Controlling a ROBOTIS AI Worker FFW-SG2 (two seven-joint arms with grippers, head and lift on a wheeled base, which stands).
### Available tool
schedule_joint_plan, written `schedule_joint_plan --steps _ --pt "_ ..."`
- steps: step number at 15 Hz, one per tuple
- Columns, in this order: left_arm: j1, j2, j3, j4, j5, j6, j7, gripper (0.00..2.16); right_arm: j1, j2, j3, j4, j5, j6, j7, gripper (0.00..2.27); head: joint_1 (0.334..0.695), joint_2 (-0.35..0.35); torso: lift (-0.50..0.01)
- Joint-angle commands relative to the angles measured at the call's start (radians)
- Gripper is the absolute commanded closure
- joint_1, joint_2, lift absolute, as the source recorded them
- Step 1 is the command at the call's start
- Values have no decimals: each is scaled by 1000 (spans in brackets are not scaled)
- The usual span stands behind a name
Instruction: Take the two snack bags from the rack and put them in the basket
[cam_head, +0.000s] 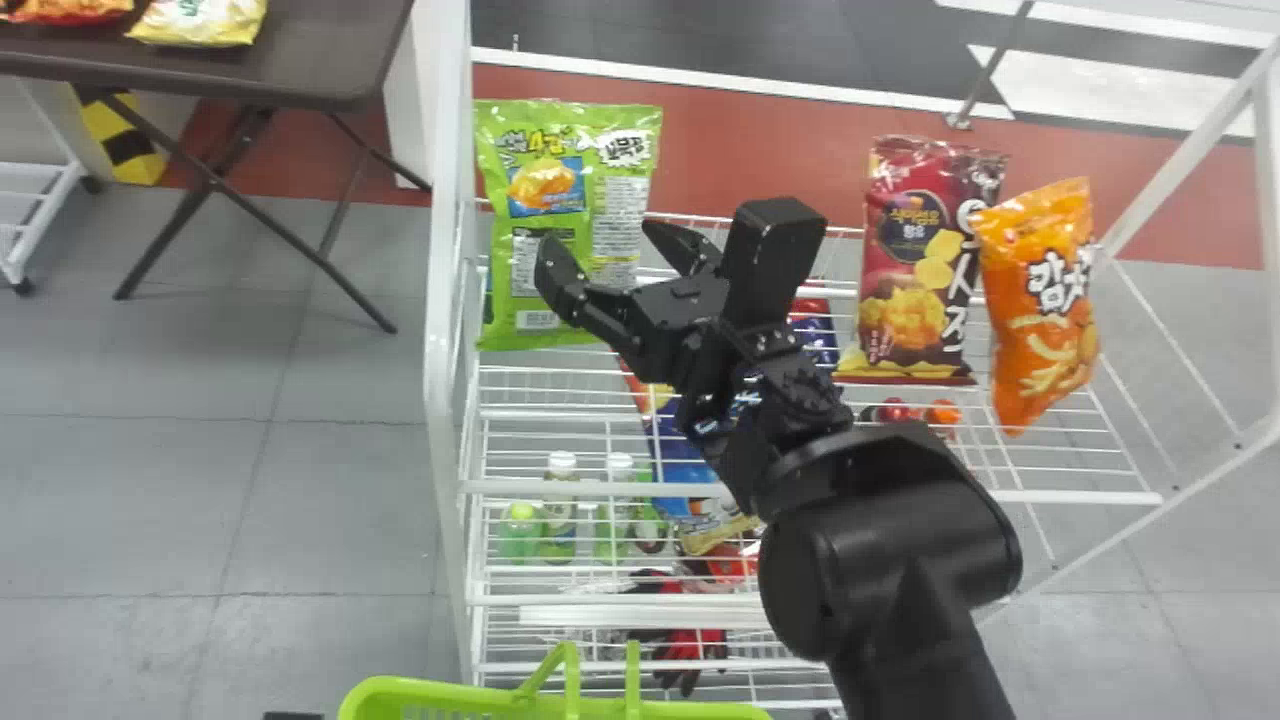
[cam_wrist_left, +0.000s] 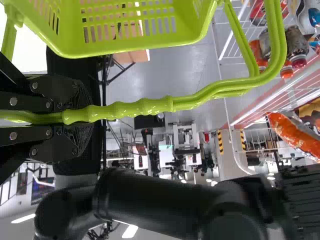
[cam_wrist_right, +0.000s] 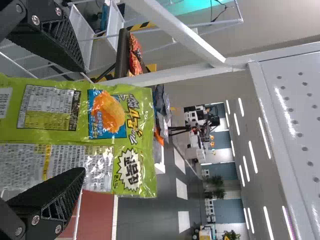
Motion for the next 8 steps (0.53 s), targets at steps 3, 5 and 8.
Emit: schedule_joint_plan --steps 3,5,8 --pt "-27 -6 14 4 2 10 0 1598 -133 36 25 211 45 -74 -3 120 695 -113 -10" --pt "-43 -6 26 18 4 10 -2 1598 -189 36 30 284 65 -81 -6 120 695 -91 -10" --pt "-67 -6 34 34 8 10 0 1598 -244 36 33 344 81 -81 -10 1136 695 -82 -10"
